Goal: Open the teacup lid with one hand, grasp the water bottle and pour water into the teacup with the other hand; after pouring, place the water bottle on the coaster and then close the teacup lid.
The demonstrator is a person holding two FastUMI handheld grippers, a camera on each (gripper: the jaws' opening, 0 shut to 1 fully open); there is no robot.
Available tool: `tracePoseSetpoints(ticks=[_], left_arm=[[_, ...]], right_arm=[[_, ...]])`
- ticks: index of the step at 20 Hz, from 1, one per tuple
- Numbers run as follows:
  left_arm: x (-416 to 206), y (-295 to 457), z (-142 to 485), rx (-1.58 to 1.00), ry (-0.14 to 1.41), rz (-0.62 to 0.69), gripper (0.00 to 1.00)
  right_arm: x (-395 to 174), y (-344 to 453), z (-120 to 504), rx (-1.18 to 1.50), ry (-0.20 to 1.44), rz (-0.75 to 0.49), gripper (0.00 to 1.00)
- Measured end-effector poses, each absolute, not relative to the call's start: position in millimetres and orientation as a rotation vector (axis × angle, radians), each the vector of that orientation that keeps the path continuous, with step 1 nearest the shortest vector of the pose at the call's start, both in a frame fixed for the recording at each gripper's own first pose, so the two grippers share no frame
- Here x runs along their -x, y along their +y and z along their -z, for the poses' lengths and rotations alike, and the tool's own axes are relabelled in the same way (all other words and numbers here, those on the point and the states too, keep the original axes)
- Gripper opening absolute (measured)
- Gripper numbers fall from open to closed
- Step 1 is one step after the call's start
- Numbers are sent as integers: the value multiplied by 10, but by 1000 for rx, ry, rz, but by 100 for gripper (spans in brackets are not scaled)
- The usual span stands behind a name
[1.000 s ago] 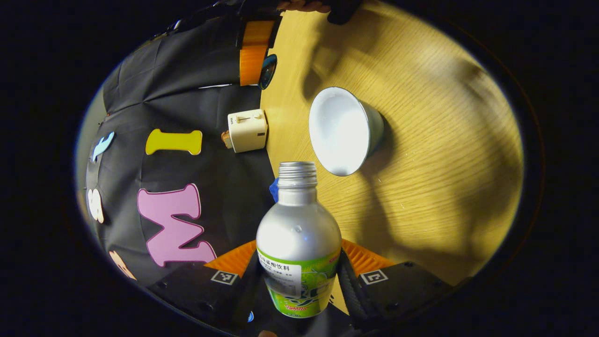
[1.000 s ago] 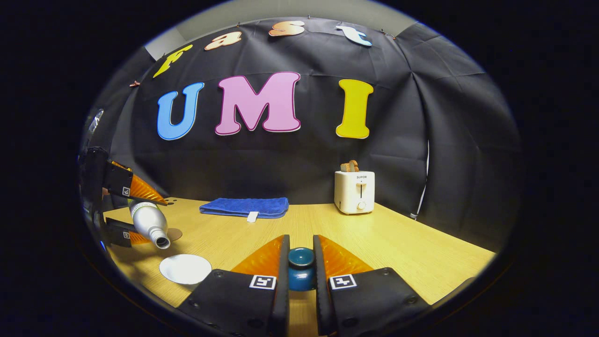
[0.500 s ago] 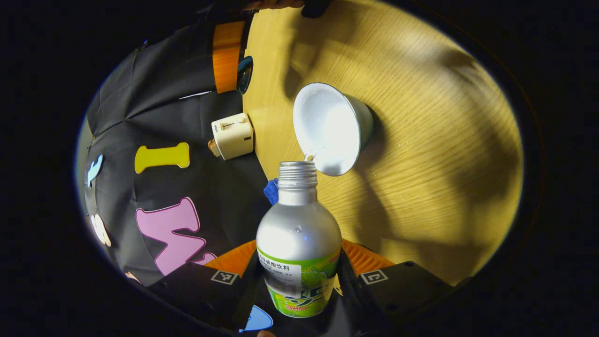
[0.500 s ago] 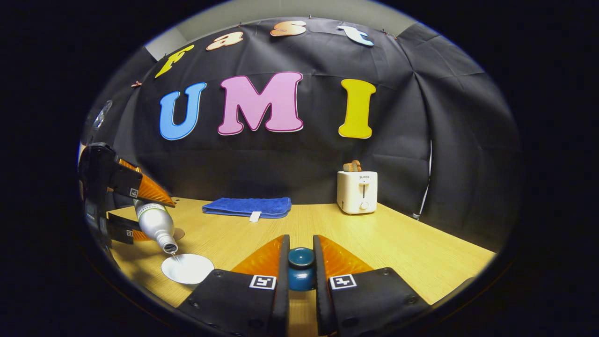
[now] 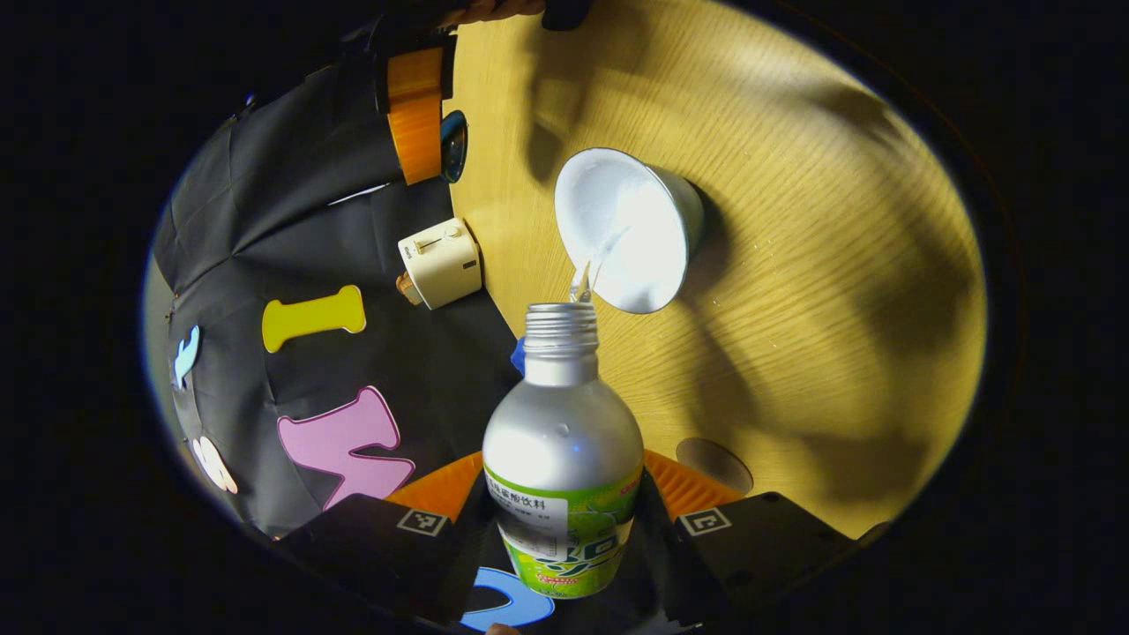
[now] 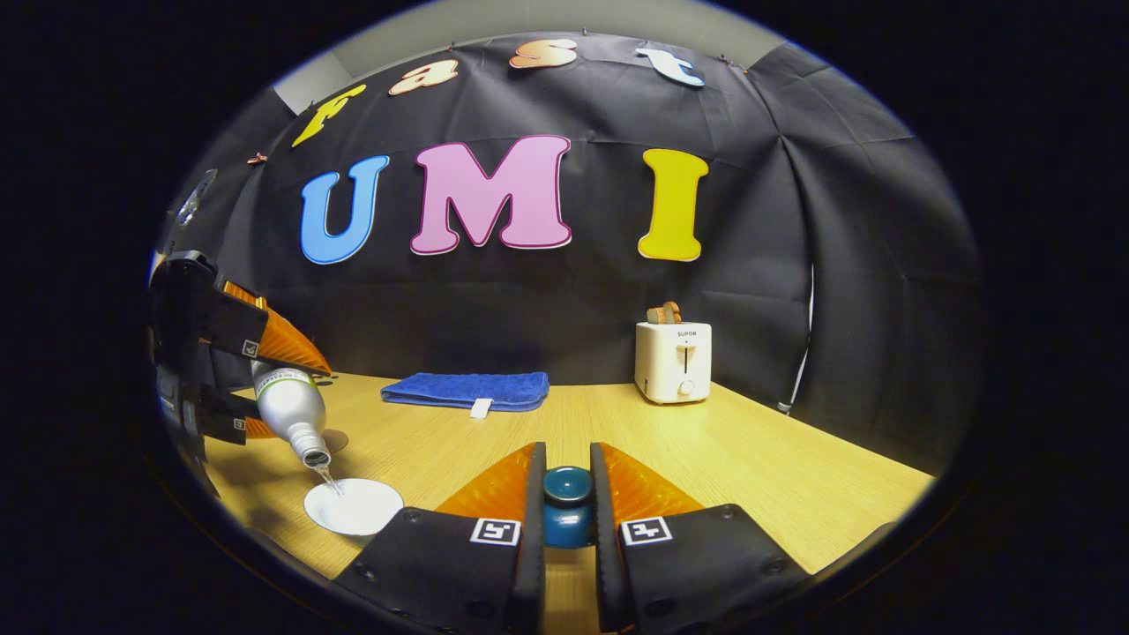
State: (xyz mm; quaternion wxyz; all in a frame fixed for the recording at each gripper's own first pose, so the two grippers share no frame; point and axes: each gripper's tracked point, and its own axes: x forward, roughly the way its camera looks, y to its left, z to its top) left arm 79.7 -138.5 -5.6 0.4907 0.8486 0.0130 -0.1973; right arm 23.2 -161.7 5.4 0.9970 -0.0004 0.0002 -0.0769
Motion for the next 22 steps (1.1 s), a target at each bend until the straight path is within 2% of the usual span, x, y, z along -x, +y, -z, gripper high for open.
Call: tracePoseSetpoints(ticks=[22], left_arm=[[-817,-1380,-301,-2238,-12,415,81]], right_arm=[[-231,-1616,-59,1,1,146,27]])
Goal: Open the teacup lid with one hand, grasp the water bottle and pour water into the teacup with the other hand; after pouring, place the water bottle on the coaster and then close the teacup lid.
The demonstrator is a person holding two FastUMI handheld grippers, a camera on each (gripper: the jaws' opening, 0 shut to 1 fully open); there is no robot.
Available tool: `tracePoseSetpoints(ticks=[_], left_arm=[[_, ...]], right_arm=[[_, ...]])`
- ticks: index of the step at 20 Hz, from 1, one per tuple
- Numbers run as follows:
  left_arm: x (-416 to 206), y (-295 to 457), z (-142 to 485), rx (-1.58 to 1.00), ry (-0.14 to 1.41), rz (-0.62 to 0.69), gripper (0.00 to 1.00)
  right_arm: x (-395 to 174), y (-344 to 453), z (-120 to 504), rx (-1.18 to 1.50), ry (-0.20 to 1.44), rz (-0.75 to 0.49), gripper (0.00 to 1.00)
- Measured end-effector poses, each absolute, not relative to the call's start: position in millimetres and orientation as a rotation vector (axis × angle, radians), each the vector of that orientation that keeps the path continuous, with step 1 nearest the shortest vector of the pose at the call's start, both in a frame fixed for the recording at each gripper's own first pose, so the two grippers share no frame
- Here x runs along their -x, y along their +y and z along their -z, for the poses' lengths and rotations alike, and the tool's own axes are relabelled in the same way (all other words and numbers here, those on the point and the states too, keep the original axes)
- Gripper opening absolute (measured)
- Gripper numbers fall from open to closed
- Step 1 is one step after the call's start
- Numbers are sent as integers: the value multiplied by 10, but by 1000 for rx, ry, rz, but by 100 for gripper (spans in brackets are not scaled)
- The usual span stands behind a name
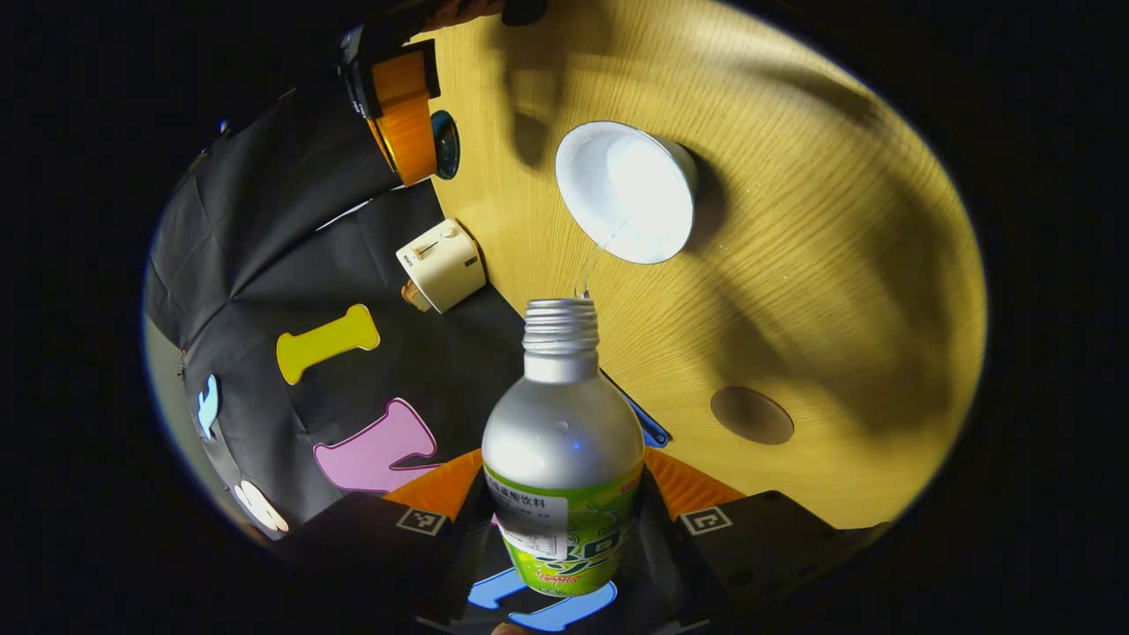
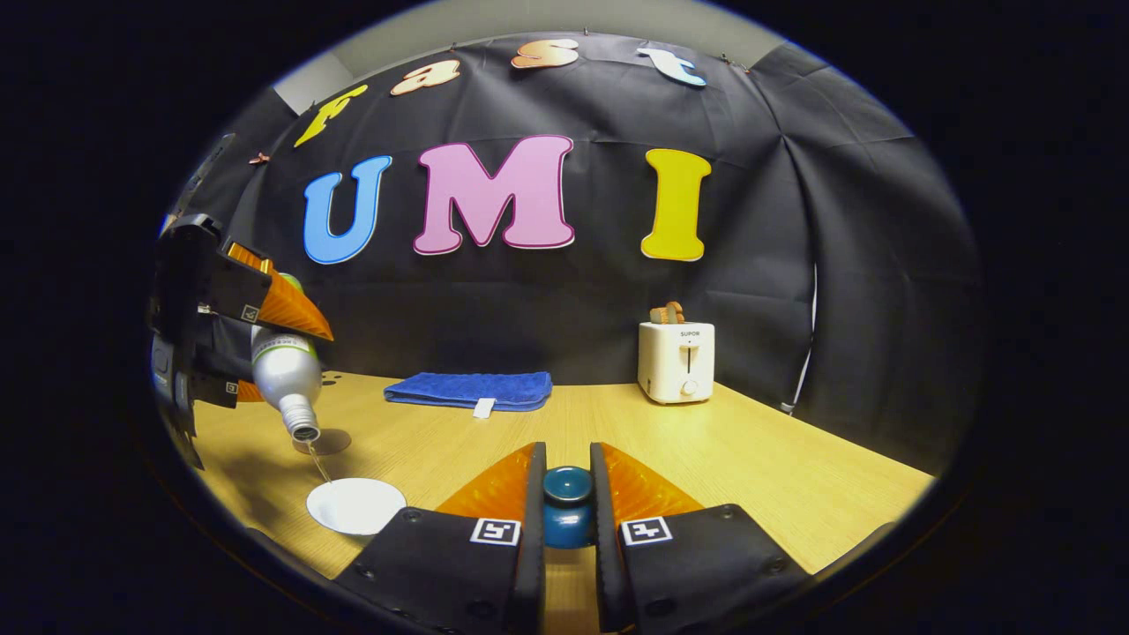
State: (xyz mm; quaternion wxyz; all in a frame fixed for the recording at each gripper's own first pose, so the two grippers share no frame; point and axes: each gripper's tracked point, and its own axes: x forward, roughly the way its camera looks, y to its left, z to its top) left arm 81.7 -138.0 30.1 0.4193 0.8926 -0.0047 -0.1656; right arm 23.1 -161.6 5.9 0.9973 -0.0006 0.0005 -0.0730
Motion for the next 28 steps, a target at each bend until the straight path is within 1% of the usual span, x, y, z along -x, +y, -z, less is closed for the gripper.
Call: tracePoseSetpoints(ticks=[16,25,28], left_arm=[[-791,-1442,-317,-2265,-36,395,81],[-764,-1546,-288,-2247,-76,415,80],[-772,-1552,-226,-2223,-95,434,82]], right_arm=[[-224,-1596,-59,0,1,141,27],[-227,-1597,-61,0,1,142,27],[-224,-1600,-58,0,1,142,27]])
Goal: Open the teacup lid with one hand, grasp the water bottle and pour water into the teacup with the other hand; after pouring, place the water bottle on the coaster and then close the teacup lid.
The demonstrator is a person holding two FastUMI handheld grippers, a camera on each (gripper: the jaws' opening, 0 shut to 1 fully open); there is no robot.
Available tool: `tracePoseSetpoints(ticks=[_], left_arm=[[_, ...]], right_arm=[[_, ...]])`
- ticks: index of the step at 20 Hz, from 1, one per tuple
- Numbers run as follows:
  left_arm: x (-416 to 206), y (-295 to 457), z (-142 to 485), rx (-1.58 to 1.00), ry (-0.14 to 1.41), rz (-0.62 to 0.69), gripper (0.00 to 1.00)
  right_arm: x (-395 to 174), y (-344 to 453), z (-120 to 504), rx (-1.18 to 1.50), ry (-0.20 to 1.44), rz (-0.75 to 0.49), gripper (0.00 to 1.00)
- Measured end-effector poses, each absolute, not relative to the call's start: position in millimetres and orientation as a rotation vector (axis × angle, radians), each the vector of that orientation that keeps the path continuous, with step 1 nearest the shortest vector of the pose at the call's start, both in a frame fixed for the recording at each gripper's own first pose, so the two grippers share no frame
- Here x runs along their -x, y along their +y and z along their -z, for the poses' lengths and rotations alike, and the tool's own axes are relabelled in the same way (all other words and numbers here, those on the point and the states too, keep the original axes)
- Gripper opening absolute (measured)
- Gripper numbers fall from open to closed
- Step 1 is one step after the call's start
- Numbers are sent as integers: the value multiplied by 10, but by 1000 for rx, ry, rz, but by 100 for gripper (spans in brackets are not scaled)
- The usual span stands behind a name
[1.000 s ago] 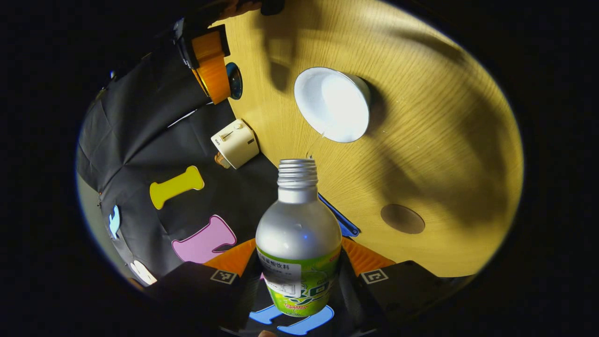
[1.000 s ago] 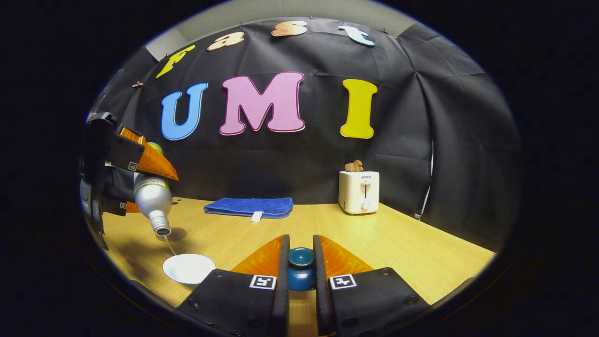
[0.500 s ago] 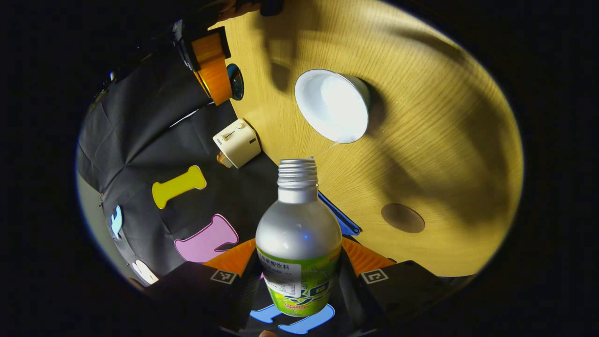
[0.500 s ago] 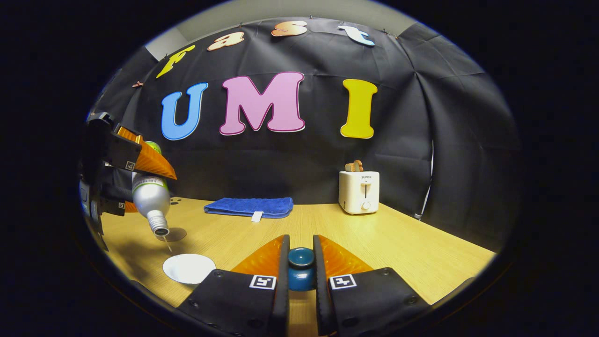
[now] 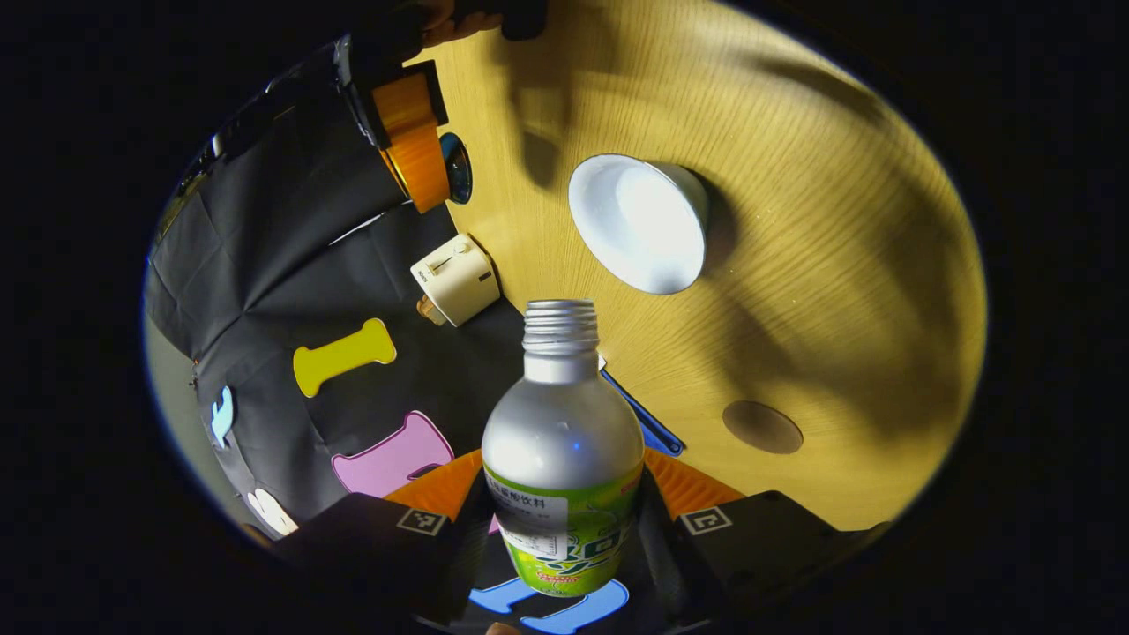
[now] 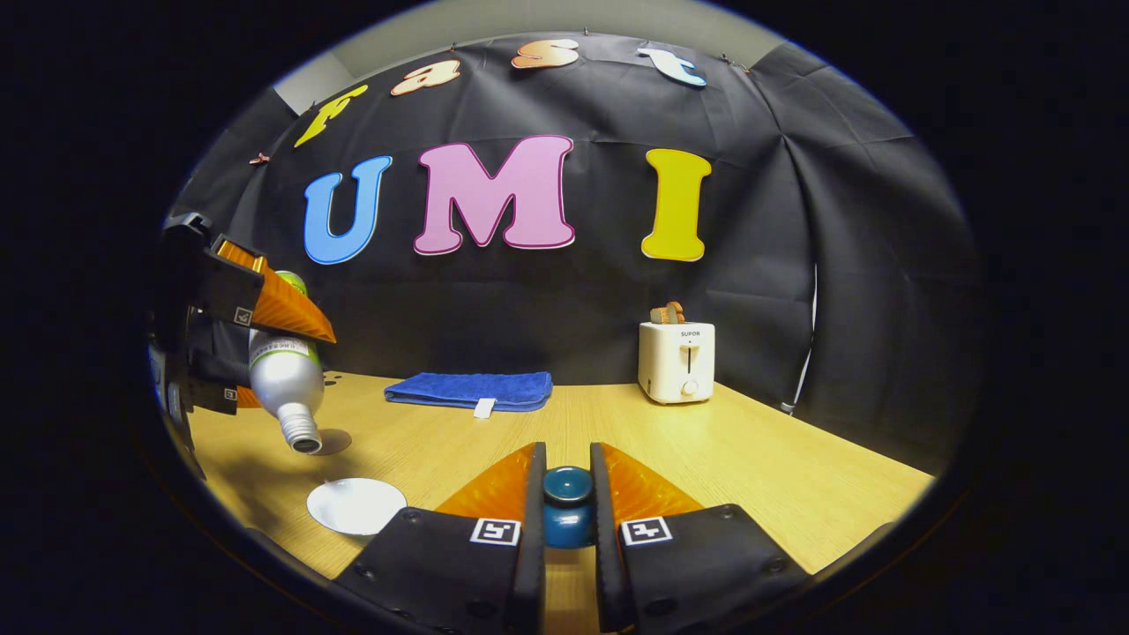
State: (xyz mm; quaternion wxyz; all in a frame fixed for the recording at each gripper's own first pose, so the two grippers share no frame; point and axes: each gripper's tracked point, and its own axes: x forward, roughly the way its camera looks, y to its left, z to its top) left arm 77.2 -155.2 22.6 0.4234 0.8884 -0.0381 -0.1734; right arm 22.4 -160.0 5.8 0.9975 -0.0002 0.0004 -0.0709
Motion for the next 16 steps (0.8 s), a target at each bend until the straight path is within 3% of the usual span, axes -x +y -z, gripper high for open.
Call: tracePoseSetpoints(ticks=[5,8,16], left_arm=[[-755,-1495,-135,-2030,-108,444,81],[-720,-1404,-88,-1703,-61,415,81],[-744,-895,-464,-759,-57,166,80]], right_arm=[[-226,-1601,-61,0,1,142,27],[-226,-1597,-61,0,1,142,27],[-227,-1598,-58,1,0,141,27]])
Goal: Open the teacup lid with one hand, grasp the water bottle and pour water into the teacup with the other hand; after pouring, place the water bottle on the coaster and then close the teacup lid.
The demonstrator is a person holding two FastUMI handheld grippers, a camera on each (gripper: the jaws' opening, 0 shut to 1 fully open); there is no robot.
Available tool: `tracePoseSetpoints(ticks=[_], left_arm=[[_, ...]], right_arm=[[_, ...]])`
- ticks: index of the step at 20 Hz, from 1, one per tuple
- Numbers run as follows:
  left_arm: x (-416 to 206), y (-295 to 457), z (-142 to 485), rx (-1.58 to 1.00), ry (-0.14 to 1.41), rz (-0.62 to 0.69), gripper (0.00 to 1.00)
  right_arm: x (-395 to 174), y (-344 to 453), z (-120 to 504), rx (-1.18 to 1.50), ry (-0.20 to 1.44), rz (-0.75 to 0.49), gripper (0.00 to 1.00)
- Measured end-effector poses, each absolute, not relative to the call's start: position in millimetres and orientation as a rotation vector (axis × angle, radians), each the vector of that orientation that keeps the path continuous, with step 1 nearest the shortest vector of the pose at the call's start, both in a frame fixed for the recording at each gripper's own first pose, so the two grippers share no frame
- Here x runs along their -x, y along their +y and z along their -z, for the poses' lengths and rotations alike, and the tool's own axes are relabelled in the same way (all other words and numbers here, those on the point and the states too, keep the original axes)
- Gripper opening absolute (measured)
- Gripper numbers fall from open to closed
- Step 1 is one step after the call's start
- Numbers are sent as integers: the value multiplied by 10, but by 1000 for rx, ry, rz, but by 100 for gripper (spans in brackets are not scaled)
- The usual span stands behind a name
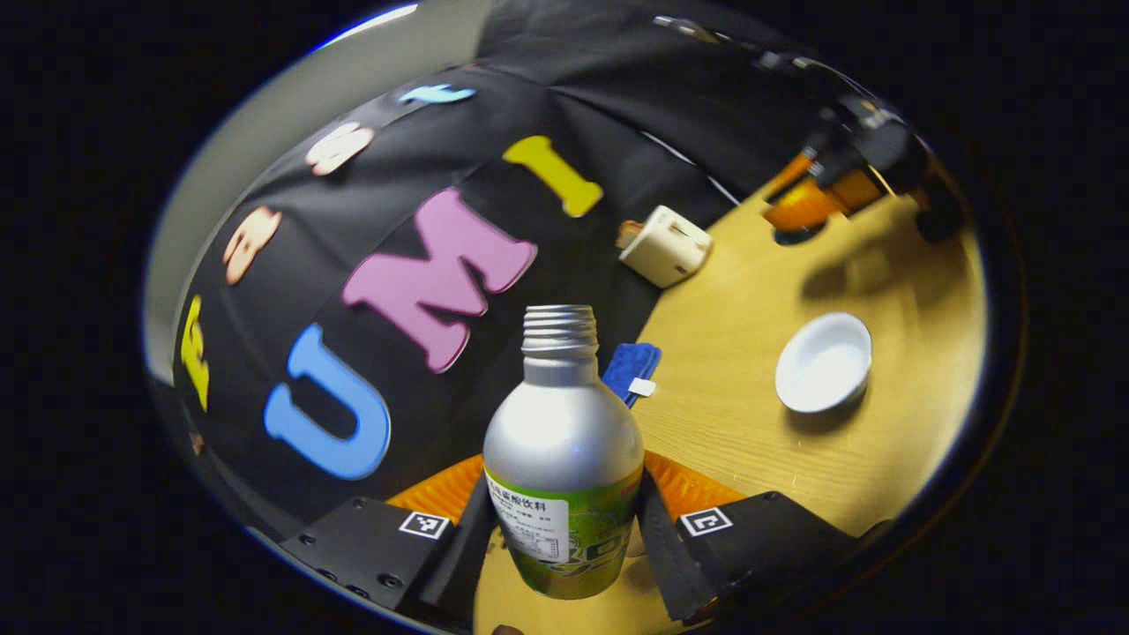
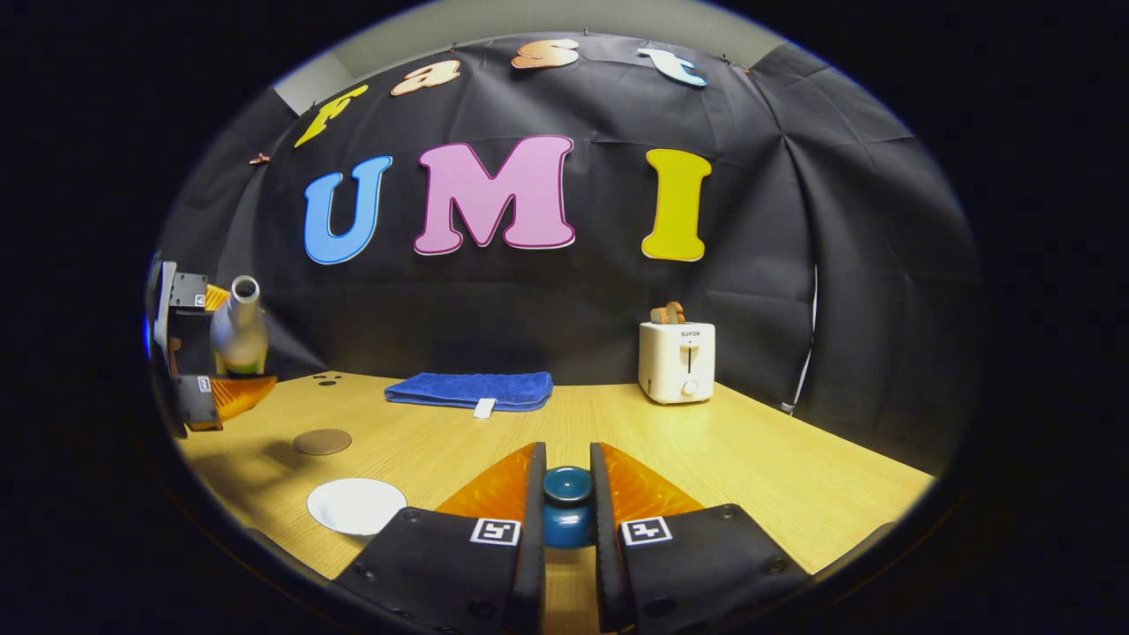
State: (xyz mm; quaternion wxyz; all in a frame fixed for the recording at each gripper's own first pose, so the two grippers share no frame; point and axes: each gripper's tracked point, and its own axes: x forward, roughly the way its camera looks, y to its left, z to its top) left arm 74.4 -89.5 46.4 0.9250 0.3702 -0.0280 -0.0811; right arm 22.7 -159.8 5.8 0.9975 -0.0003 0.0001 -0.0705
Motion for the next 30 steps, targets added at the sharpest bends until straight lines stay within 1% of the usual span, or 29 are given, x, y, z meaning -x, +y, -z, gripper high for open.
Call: tracePoseSetpoints(ticks=[4,8,10,12,14,18,21,23,30], left_arm=[[-832,-465,-657,-354,-59,93,79],[-1050,-90,-579,-88,-38,90,79],[-1229,18,-499,-17,-35,68,79],[-1444,-134,-360,8,-20,103,80],[-1543,-214,-283,33,-18,126,80],[-1857,-181,-212,1,-23,44,80],[-1903,-252,-103,1,6,57,80],[-1923,-197,-50,10,20,25,81],[-1856,-230,31,21,54,36,83]], right_arm=[[-231,-1599,-61,1,0,141,27],[-228,-1601,-59,1,1,141,27],[-227,-1526,-53,0,3,109,27],[-222,-1454,-49,-1,3,67,27],[-216,-1495,-53,-1,2,76,27],[-207,-1495,-55,-1,2,85,27],[-213,-1494,-53,-1,2,80,27],[-213,-1495,-54,0,2,80,27],[-210,-1475,-52,-1,2,70,27]])
